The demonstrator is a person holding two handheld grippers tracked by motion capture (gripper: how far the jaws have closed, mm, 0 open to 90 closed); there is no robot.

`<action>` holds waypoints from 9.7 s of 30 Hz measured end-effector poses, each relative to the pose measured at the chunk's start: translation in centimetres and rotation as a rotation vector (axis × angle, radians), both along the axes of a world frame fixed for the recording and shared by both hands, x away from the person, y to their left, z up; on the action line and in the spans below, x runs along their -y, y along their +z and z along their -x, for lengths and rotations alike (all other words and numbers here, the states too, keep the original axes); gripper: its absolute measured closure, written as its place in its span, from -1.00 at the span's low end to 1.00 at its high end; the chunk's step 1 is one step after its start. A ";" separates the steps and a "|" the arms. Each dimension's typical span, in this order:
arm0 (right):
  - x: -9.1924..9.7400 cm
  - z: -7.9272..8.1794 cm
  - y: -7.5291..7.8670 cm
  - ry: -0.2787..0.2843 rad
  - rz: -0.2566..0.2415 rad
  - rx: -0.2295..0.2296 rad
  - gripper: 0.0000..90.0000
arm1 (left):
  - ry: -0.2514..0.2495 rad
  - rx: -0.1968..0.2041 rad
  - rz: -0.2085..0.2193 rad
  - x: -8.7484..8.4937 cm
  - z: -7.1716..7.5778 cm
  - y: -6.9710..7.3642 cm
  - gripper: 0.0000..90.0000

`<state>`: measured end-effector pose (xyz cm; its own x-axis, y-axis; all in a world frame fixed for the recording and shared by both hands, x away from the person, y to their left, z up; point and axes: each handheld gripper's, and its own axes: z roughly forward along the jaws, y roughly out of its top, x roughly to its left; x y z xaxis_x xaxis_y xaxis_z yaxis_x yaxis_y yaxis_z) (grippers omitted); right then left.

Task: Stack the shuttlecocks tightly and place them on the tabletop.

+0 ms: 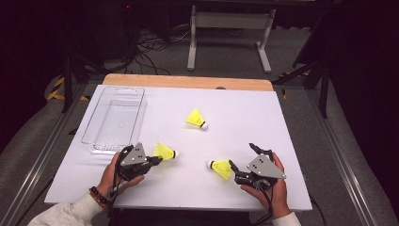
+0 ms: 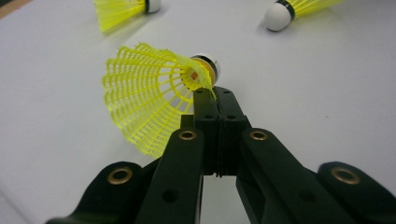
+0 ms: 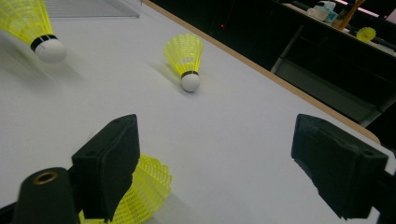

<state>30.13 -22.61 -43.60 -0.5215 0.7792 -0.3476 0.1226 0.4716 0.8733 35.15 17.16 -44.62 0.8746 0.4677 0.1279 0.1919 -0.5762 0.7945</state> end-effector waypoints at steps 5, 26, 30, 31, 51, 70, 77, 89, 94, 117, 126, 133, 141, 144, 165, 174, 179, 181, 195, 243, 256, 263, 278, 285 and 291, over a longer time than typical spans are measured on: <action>-0.2 -0.1 -0.1 0.003 0.009 -0.007 -0.64 | 0.036 -0.026 -0.016 -0.8 -1.7 1.7 0.99; -0.1 -0.7 -0.8 0.022 0.005 -0.079 -0.63 | 0.036 -0.113 -0.167 0.2 -5.5 2.5 0.91; -0.1 -0.7 -0.8 0.023 0.002 -0.082 -0.63 | 0.026 -0.103 -0.162 0.7 -5.6 2.8 0.91; -0.1 -0.7 -0.8 0.023 0.002 -0.084 -0.63 | 0.019 -0.094 -0.171 0.9 -5.7 2.8 0.91; 0.3 -0.8 -1.1 0.019 -0.017 -0.121 -0.64 | -0.110 -0.019 -0.213 7.2 -5.4 3.2 0.90; 0.2 -0.8 -1.3 0.022 -0.006 -0.140 -0.64 | -0.194 -0.041 -0.255 11.9 -5.6 1.9 0.84; 0.1 -0.7 -1.3 0.027 0.001 -0.140 -0.64 | -0.198 -0.062 -0.229 12.2 -5.6 1.8 0.81; 0.1 -0.7 -1.4 0.031 0.005 -0.145 -0.64 | -0.183 -0.059 -0.145 10.4 -6.2 3.0 0.69; 0.1 -0.7 -1.4 0.032 0.004 -0.144 -0.64 | -0.184 -0.046 -0.086 10.0 -6.1 3.6 0.62; 0.0 -0.6 -1.2 0.030 0.007 -0.136 -0.64 | -0.196 0.092 -0.012 6.4 -4.8 5.5 0.45; -0.1 -0.2 -0.9 0.035 0.008 -0.119 -0.63 | -0.175 0.166 0.032 4.2 -3.8 5.8 0.32; -0.1 0.2 -0.6 0.030 0.006 -0.117 -0.59 | -0.173 0.217 0.052 3.1 -2.8 5.5 0.16; -0.3 0.9 -0.5 0.052 0.003 -0.126 -0.55 | -0.156 0.282 0.065 1.3 -1.4 5.1 -0.05; -0.3 1.0 -0.5 0.060 -0.002 -0.130 -0.52 | -0.145 0.303 0.069 0.7 -0.9 4.9 -0.10; -1.1 1.2 -1.2 0.144 -0.014 -0.272 -0.33 | -0.109 0.324 0.098 -3.8 2.1 2.7 -0.58; -1.6 0.6 -2.4 0.135 0.036 -0.360 -0.20 | -0.108 0.302 0.135 -5.4 3.3 1.7 -0.66; -1.9 0.3 -2.9 0.143 0.050 -0.395 -0.11 | -0.100 0.281 0.125 -6.3 4.0 1.1 -0.68; -2.0 0.3 -2.9 0.144 0.052 -0.397 -0.10 | -0.097 0.278 0.131 -6.5 4.2 1.0 -0.69; -2.5 -0.2 -3.4 0.142 0.058 -0.417 0.21 | -0.019 0.231 0.171 -10.1 4.8 0.0 -0.73; -3.0 -1.5 -2.1 0.201 0.069 -0.306 0.99 | 0.025 0.193 0.184 -11.4 4.8 -0.5 -0.74; -5.0 -3.3 -1.7 0.282 0.074 -0.290 0.99 | 0.032 0.192 0.183 -11.4 4.7 -0.6 -0.74; -6.5 -4.4 -1.9 0.324 0.089 -0.295 0.99 | 0.034 0.191 0.186 -11.5 4.7 -0.6 -0.74; -8.6 -6.6 -2.6 0.369 0.113 -0.314 0.99 | 0.028 0.189 0.183 -11.5 4.7 -0.6 -0.73; -9.4 -7.4 -2.8 0.388 0.124 -0.308 0.99 | 0.024 0.185 0.180 -11.5 4.7 -0.6 -0.73; -10.3 -8.2 -3.1 0.415 0.133 -0.306 0.99 | 0.023 0.186 0.178 -11.5 4.7 -0.6 -0.73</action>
